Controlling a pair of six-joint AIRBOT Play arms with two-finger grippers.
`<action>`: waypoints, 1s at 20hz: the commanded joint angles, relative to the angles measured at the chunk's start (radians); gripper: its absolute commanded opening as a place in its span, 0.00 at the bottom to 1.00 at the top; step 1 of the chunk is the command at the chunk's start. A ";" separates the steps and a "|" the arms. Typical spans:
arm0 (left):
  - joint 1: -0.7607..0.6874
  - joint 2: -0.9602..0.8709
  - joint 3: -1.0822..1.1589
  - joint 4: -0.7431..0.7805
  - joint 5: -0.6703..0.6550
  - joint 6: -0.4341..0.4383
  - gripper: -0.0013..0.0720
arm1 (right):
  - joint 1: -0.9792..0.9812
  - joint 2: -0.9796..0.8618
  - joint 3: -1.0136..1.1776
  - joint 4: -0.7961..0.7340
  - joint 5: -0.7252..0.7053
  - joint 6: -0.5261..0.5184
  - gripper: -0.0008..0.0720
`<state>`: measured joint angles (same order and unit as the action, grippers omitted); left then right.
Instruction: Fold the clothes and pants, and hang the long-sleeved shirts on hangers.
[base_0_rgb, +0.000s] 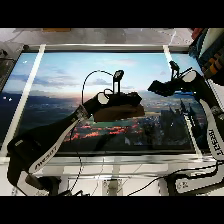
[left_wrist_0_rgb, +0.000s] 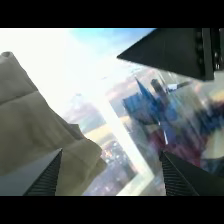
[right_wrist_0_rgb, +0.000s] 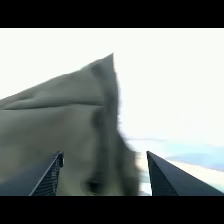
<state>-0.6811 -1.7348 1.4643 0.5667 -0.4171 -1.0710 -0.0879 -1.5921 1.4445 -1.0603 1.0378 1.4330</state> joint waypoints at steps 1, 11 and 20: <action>0.008 0.006 0.000 0.008 0.031 0.001 0.98 | -0.051 0.000 0.000 -0.080 0.019 -0.039 0.82; 0.197 0.045 0.000 0.008 -0.212 0.001 0.98 | -0.054 -0.269 0.000 0.233 0.193 -0.039 0.82; 0.209 0.045 0.000 0.008 -0.228 0.002 0.98 | 0.042 -0.332 0.000 0.437 0.099 -0.040 0.83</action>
<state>-0.4751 -1.6909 1.4643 0.5751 -0.6365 -1.0698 -0.0826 -1.9148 1.4445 -0.6666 1.1671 1.3933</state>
